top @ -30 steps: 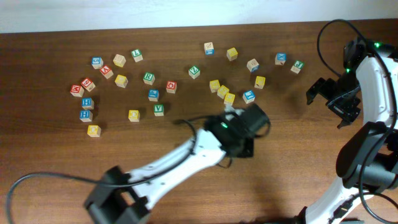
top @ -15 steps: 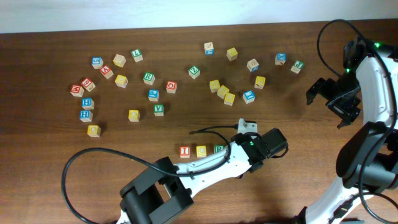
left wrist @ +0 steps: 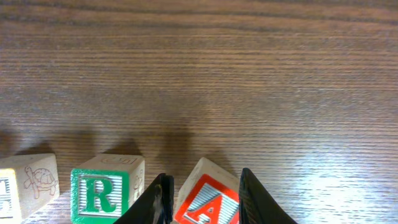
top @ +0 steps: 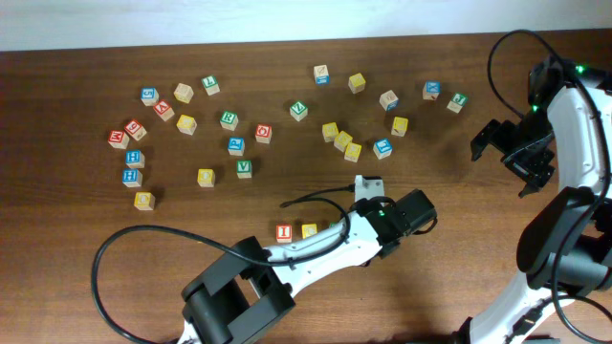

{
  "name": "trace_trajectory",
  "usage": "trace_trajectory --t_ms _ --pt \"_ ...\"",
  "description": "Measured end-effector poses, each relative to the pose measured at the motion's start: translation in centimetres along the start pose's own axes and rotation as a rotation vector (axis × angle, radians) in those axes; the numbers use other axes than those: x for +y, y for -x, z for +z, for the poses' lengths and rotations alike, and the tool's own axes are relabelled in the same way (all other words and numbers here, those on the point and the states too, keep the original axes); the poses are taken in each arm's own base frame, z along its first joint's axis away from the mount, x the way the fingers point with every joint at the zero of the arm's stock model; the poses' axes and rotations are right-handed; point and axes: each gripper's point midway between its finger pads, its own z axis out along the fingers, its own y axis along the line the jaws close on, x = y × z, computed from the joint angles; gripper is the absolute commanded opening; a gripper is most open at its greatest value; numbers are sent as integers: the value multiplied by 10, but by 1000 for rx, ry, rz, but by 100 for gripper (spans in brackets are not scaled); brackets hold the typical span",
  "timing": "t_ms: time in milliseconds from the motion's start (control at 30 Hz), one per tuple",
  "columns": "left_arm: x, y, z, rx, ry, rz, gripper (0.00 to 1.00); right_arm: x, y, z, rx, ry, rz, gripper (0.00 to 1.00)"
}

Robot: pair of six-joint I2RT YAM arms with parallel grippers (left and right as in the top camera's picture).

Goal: Spell out ICRA
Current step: 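Carry the red A block to the right of the R block, then lower the red A block beside the R block and release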

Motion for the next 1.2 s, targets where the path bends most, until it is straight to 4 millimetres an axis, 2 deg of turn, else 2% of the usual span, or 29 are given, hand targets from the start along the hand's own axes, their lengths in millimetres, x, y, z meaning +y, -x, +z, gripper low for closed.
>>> trace_trajectory --t_ms 133,233,333,400,433,500,600,700,900,1000,1200 --pt "4 -3 2 7 11 5 32 0 0 0 0 0 0 98" --pt "3 -3 2 6 10 13 49 0 0 0 0 0 0 98" --pt "-2 1 2 -9 -12 98 51 0 0 0 0 0 0 99" --pt "-5 4 -1 -14 -19 164 52 0 0 0 0 0 0 98" --pt "-9 7 -3 -19 -30 201 55 0 0 0 0 0 0 98" --pt "-25 11 -13 -10 -97 338 57 0 0 0 0 0 0 98" --pt "-24 -6 -15 71 -129 536 62 0 0 0 0 0 0 98" --pt "-20 -11 -15 95 -134 648 64 0 0 0 0 0 0 98" --pt "-7 -8 5 135 -105 697 63 0 0 0 0 0 0 98" --pt "-5 -17 18 193 -119 694 61 0 0 0 0 0 0 98" --pt "-11 -21 21 203 -155 699 38 0 0 0 0 0 0 98"
